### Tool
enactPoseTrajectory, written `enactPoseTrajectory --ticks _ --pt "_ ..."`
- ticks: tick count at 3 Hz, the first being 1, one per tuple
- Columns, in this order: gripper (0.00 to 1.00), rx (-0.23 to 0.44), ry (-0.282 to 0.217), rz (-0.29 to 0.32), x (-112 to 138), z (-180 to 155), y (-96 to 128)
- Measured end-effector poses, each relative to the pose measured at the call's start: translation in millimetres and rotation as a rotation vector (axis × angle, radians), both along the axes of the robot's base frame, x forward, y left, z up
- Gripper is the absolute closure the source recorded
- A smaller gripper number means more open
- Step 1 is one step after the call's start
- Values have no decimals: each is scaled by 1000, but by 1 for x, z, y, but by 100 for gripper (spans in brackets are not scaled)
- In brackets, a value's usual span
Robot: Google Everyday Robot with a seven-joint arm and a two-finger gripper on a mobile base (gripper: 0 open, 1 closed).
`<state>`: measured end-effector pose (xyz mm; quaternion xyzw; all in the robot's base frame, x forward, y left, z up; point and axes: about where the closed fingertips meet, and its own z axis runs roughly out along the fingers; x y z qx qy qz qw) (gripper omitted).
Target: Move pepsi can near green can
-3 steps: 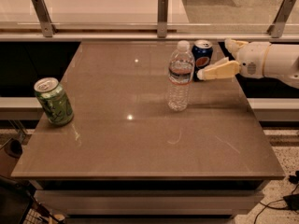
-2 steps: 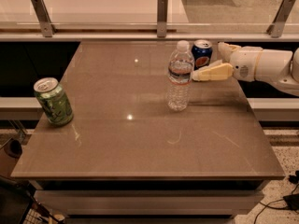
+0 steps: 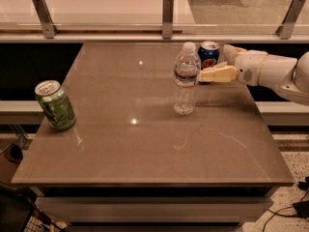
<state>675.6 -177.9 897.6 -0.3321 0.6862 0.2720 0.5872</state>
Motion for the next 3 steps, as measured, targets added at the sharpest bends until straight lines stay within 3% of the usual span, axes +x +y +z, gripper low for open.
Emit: enactPoseTrajectory --ticks 1,2,3 --pt "0 -3 -11 -6 7 7 -1" --pt "0 -11 -4 18 38 22 18" --pt "0 -11 -4 18 38 22 18"
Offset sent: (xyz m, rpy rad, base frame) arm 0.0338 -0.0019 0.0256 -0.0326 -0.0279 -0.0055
